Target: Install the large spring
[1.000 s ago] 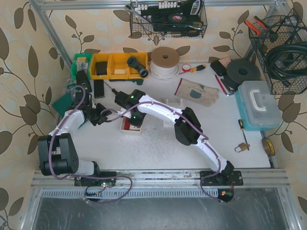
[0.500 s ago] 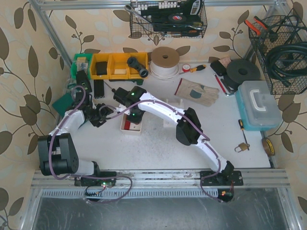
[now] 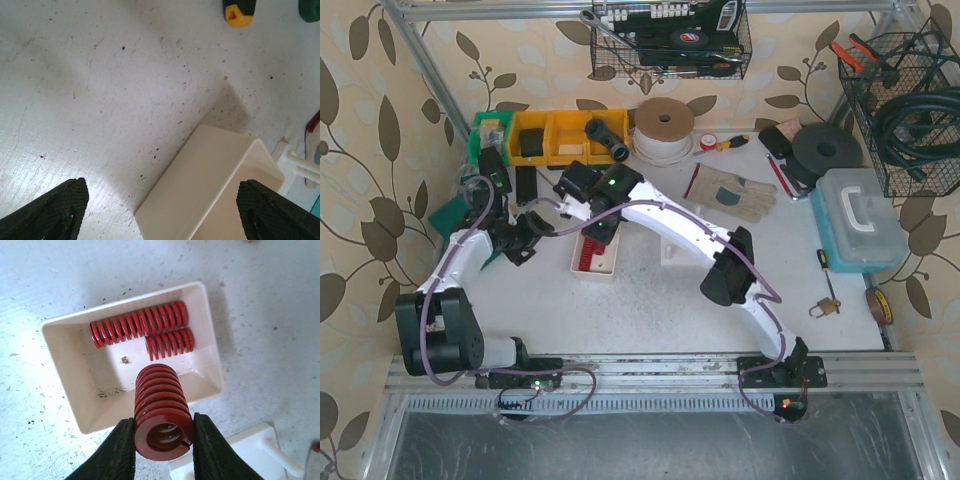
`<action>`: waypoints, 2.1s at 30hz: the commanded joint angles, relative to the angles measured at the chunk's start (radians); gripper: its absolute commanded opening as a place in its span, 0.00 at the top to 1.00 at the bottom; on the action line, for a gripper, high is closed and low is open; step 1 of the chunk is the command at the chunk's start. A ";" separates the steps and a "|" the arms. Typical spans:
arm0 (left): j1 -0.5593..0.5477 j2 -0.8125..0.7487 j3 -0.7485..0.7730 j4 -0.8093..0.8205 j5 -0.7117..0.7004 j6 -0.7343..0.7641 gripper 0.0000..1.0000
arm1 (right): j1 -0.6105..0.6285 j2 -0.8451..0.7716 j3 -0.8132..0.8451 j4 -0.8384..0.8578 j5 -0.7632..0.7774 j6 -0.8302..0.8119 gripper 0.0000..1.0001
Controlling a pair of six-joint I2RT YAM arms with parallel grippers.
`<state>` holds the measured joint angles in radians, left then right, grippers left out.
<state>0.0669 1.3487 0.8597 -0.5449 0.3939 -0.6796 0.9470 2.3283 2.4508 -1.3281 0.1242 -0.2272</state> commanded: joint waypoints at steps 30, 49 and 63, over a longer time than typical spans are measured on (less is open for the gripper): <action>-0.147 -0.115 0.162 -0.042 -0.041 0.128 0.17 | -0.353 -0.173 -0.102 -0.036 0.055 0.051 1.00; -0.155 -0.070 0.145 0.010 -0.029 0.140 0.16 | -0.415 -0.078 -0.160 0.037 0.045 0.008 1.00; -0.159 -0.064 0.136 0.025 -0.032 0.128 0.16 | -0.401 -0.114 -0.239 0.044 0.025 0.014 1.00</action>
<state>-0.0807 1.2884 0.9890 -0.5415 0.3653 -0.5648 0.5411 2.2391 2.2238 -1.2861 0.1570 -0.2070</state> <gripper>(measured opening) 0.838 0.271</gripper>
